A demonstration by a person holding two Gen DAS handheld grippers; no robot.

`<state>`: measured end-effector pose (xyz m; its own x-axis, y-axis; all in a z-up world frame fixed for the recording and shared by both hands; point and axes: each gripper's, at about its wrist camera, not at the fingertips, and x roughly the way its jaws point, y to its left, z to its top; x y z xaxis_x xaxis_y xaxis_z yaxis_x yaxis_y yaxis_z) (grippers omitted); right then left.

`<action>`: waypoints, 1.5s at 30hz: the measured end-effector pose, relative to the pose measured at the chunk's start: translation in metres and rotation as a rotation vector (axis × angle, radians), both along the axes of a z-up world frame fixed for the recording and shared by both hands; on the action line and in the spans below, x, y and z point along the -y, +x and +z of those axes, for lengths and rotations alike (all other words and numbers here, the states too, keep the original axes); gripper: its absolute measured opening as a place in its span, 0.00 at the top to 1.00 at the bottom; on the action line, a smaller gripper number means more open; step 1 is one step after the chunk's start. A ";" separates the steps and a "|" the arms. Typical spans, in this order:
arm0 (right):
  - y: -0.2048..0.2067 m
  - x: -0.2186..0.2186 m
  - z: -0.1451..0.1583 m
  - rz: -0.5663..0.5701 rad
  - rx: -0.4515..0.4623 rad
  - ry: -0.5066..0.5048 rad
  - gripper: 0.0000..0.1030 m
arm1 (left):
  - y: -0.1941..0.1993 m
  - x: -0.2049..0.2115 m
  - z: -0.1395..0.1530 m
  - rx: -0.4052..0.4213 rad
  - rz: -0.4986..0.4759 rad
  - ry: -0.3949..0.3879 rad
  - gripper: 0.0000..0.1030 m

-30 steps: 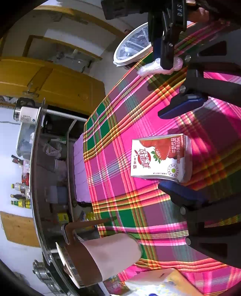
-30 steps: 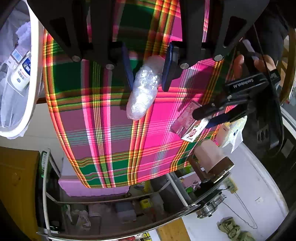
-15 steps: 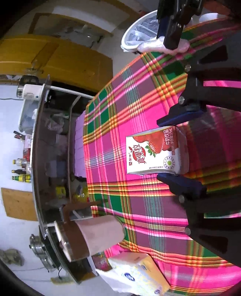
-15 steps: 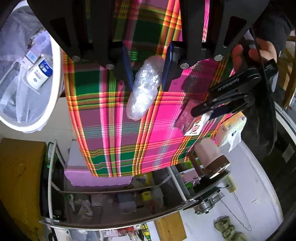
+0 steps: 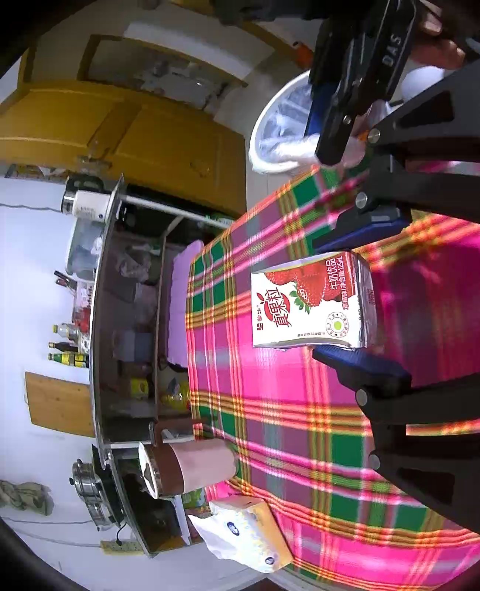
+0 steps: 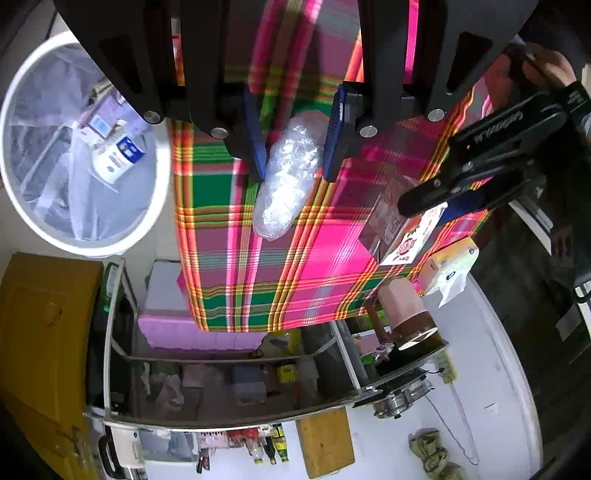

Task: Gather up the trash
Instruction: 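Carry the milk carton and plastic bag over the bin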

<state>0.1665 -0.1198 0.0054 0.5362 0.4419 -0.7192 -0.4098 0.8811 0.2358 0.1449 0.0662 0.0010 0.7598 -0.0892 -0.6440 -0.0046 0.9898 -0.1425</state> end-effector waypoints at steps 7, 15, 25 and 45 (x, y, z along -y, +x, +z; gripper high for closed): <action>-0.027 0.012 0.011 0.008 0.040 -0.008 0.68 | -0.032 0.022 0.013 0.031 -0.015 -0.014 0.50; -0.050 0.028 0.016 0.005 0.058 -0.004 0.68 | -0.056 0.043 0.019 0.039 -0.039 -0.019 0.50; -0.063 0.049 0.017 -0.032 0.057 0.000 0.68 | -0.068 0.061 0.019 0.041 -0.078 -0.034 0.50; -0.054 0.091 0.008 -0.131 0.029 -0.010 0.68 | -0.042 0.095 0.010 0.010 -0.167 -0.063 0.50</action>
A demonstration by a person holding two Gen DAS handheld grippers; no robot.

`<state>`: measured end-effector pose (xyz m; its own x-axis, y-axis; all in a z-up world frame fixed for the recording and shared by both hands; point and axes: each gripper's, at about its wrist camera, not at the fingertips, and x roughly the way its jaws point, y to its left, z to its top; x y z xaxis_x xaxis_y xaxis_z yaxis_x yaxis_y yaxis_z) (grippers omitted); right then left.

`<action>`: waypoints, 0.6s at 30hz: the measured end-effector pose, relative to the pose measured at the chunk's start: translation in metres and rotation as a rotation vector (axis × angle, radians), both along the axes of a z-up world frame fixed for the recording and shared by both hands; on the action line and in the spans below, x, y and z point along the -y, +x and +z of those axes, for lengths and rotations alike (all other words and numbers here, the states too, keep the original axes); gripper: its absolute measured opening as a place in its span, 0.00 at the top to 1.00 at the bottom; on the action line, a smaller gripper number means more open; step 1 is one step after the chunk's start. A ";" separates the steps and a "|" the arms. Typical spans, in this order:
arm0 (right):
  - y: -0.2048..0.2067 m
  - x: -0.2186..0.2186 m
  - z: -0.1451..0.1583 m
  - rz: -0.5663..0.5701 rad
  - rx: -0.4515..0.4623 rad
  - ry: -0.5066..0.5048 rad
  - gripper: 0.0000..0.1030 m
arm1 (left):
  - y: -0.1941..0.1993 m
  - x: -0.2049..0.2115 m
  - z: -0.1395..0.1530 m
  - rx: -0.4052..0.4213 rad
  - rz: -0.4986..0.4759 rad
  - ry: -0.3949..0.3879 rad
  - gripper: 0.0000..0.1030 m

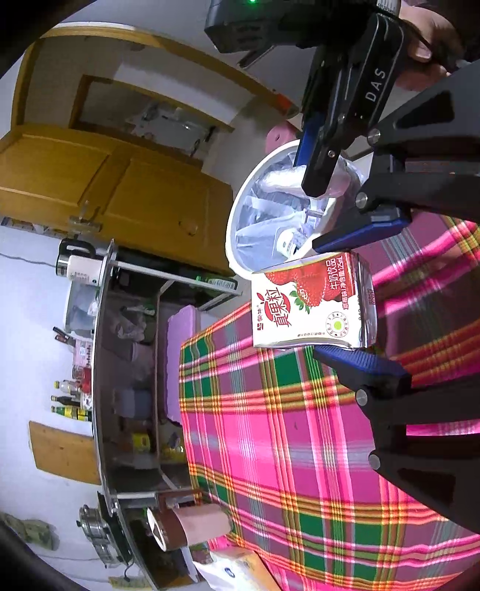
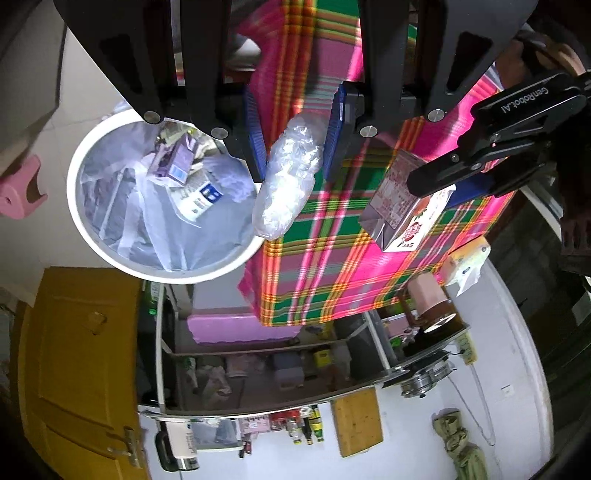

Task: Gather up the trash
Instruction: 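Carry the milk carton and plastic bag over the bin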

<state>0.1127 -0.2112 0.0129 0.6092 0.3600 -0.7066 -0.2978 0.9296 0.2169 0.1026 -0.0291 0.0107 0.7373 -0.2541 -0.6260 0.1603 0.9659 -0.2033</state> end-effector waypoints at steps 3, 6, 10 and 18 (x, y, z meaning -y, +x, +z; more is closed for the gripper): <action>0.003 0.011 -0.002 -0.022 -0.005 0.001 0.68 | 0.007 0.009 -0.001 -0.004 -0.019 0.002 0.50; 0.005 0.021 -0.004 -0.041 -0.011 0.003 0.68 | 0.015 0.021 -0.004 -0.009 -0.043 0.013 0.50; 0.008 0.036 -0.008 -0.075 -0.022 0.006 0.68 | 0.023 0.036 -0.006 -0.012 -0.074 0.023 0.50; 0.013 0.065 -0.016 -0.134 -0.042 0.009 0.68 | 0.042 0.067 -0.012 -0.021 -0.143 0.030 0.50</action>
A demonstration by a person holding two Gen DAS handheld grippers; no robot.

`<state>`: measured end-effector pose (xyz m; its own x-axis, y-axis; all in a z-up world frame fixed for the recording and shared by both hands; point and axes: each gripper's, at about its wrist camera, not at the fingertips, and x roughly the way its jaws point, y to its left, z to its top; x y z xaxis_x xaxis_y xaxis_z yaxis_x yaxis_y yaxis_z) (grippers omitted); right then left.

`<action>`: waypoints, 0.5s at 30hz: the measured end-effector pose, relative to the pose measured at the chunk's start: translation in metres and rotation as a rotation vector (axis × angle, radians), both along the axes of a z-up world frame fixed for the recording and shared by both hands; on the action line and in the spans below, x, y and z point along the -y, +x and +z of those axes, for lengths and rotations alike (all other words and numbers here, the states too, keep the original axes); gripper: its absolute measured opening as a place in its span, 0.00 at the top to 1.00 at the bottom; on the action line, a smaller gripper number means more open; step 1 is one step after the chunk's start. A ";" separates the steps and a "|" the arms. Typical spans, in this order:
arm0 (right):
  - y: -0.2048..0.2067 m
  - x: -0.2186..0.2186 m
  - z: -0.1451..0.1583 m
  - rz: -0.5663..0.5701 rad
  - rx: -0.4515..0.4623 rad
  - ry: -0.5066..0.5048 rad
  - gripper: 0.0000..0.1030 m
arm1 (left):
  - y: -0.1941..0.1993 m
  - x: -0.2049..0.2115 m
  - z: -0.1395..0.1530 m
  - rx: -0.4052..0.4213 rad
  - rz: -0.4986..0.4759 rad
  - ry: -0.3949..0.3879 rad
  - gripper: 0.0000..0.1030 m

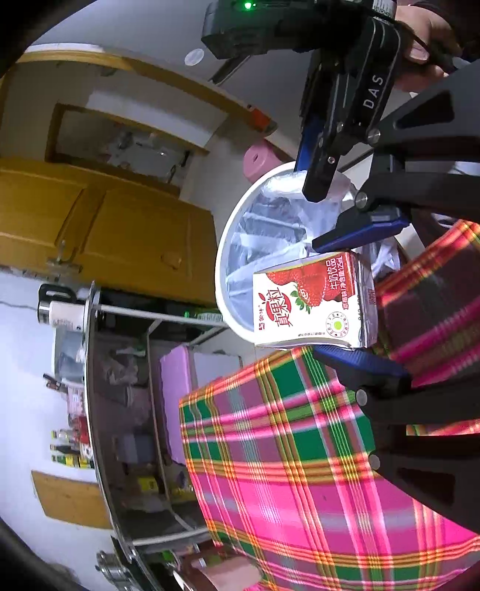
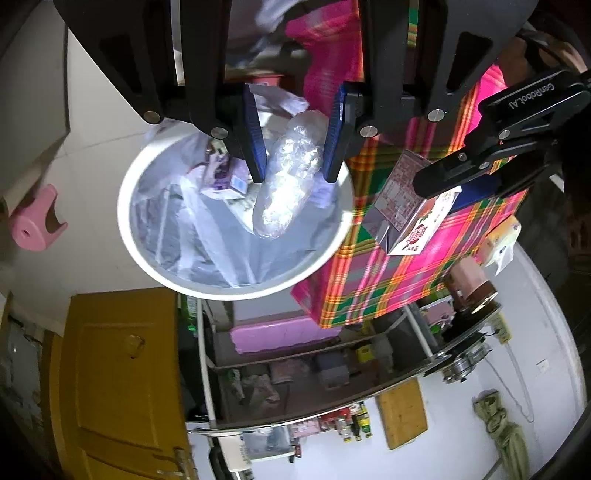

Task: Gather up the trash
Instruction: 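Carry the milk carton and plastic bag over the bin, then open both tools to drop the carton and plastic bag into the bin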

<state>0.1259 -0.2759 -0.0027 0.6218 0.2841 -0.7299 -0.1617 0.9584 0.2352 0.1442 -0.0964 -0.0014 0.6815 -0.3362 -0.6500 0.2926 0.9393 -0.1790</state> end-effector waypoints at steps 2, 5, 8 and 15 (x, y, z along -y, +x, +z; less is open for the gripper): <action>0.002 0.006 -0.002 -0.013 -0.006 0.000 0.68 | 0.005 0.007 -0.003 -0.006 -0.016 0.000 0.50; 0.005 0.012 -0.006 -0.027 -0.018 0.000 0.68 | 0.012 0.014 -0.006 -0.015 -0.035 0.003 0.50; 0.009 0.017 -0.010 -0.035 -0.029 -0.001 0.68 | 0.018 0.019 -0.009 -0.014 -0.047 0.005 0.50; 0.015 0.023 -0.019 -0.047 -0.050 -0.003 0.68 | 0.032 0.027 -0.013 -0.019 -0.063 0.010 0.50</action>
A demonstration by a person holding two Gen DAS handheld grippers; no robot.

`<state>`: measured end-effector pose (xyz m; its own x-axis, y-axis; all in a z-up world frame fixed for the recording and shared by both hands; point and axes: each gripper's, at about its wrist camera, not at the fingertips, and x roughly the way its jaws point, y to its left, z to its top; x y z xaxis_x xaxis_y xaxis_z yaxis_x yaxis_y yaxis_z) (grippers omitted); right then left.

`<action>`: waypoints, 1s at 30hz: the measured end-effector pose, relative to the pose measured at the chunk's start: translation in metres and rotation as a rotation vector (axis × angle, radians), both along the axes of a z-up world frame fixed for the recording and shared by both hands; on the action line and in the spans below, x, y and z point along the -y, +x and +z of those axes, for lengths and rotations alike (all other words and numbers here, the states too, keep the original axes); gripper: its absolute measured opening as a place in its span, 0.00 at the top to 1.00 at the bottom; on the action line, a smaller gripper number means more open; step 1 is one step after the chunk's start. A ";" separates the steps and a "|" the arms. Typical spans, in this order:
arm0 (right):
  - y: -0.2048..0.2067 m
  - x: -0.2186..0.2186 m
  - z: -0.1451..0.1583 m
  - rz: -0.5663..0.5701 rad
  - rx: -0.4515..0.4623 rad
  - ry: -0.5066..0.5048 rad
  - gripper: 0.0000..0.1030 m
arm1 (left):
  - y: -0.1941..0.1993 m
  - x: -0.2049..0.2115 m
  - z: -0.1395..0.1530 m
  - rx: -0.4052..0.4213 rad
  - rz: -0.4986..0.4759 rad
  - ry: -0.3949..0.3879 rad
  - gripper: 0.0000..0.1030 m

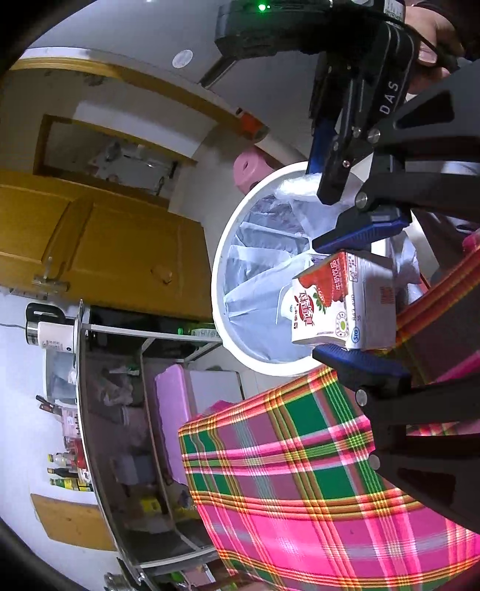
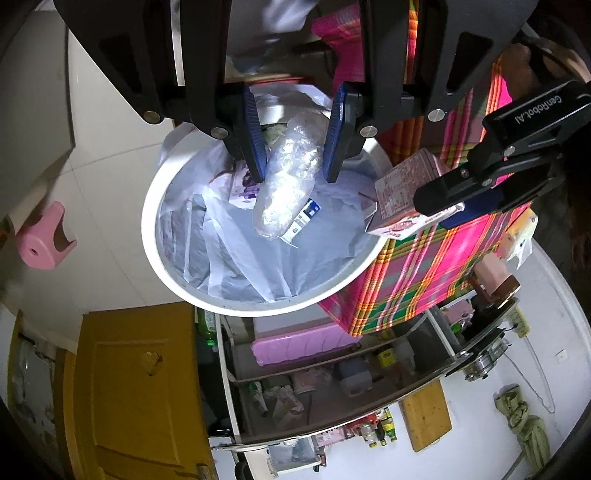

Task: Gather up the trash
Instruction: 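Open both tools to drop the carton and plastic bag into the bin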

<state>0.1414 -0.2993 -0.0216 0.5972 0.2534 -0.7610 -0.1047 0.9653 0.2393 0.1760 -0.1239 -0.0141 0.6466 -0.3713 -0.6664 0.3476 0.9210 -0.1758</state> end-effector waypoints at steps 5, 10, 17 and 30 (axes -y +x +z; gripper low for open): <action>0.004 0.002 -0.005 -0.003 -0.012 -0.001 0.68 | 0.007 0.004 -0.002 -0.004 -0.009 0.002 0.50; 0.006 0.002 -0.006 -0.005 -0.014 -0.005 0.68 | 0.011 0.006 -0.002 -0.003 -0.012 0.001 0.50; 0.009 0.002 -0.008 -0.005 -0.026 -0.009 0.68 | 0.019 0.012 -0.003 0.000 -0.022 0.005 0.50; 0.013 0.007 -0.011 -0.014 -0.043 0.000 0.55 | 0.034 0.025 -0.013 -0.052 -0.063 0.004 0.50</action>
<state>0.1541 -0.3061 -0.0329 0.5677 0.2451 -0.7859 -0.0810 0.9667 0.2429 0.2101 -0.1489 -0.0272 0.5868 -0.4072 -0.6999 0.3950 0.8985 -0.1916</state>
